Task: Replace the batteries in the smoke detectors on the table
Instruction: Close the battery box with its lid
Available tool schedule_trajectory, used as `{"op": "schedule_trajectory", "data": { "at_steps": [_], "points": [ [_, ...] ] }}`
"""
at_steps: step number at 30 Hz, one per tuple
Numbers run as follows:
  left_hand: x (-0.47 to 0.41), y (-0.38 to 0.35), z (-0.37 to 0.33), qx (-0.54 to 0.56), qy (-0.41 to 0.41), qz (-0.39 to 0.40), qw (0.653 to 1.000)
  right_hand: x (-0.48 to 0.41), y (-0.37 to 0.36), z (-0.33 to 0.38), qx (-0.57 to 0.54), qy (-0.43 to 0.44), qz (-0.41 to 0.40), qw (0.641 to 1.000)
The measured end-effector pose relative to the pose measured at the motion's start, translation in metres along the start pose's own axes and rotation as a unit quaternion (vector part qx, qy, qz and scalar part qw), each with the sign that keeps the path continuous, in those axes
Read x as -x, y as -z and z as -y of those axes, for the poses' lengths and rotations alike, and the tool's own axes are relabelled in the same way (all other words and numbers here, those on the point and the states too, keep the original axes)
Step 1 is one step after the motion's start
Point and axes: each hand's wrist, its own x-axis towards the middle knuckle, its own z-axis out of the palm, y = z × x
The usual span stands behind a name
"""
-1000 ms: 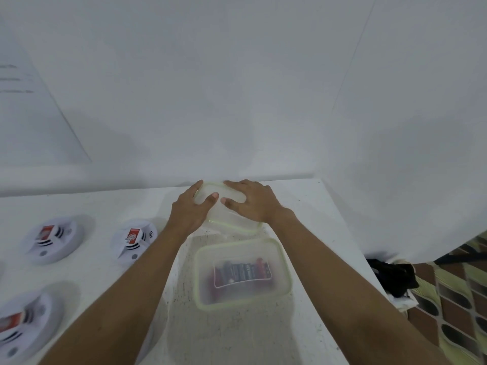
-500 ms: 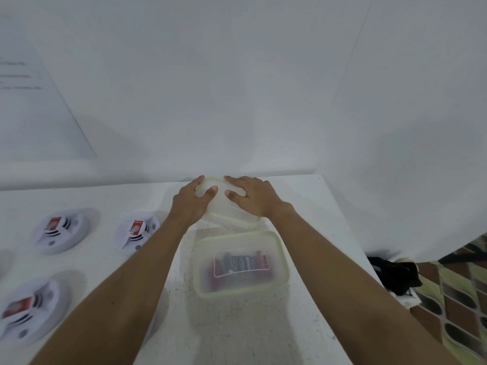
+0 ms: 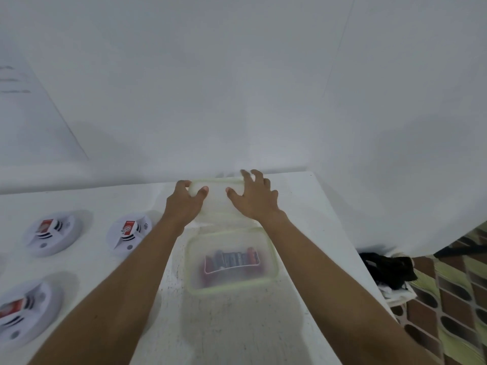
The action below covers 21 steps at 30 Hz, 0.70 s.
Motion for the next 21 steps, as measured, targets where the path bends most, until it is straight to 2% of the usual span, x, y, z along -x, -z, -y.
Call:
{"op": "schedule_trajectory", "data": {
  "at_steps": [2, 4, 6, 9, 11, 15, 21],
  "points": [
    [0.003, -0.001, -0.002, 0.014, 0.033, -0.016, 0.999, 0.008, 0.002, -0.007, -0.113, -0.065, -0.010, 0.991],
    [0.007, -0.003, -0.002, 0.038, 0.049, -0.015, 0.998, 0.013, 0.003, -0.016, -0.228, -0.101, -0.007, 0.968],
    [0.014, -0.003, -0.001, 0.030, 0.042, 0.000, 0.999, 0.015, 0.002, -0.021, -0.290, -0.121, -0.013, 0.949],
    [0.018, 0.000, 0.003, -0.096, -0.013, 0.011, 0.995, 0.011, 0.000, -0.021, -0.345, -0.137, -0.055, 0.927],
    [0.016, 0.002, 0.004, -0.164, -0.066, 0.010, 0.984, 0.008, -0.003, -0.017, -0.361, -0.138, -0.053, 0.921],
    [0.007, 0.004, -0.001, -0.194, -0.090, 0.060, 0.975, 0.000, -0.004, -0.006, -0.365, -0.110, 0.015, 0.925],
    [0.002, -0.009, -0.006, -0.041, -0.070, 0.163, 0.983, -0.008, -0.003, -0.003, -0.320, -0.055, 0.093, 0.941]
  ]
}}
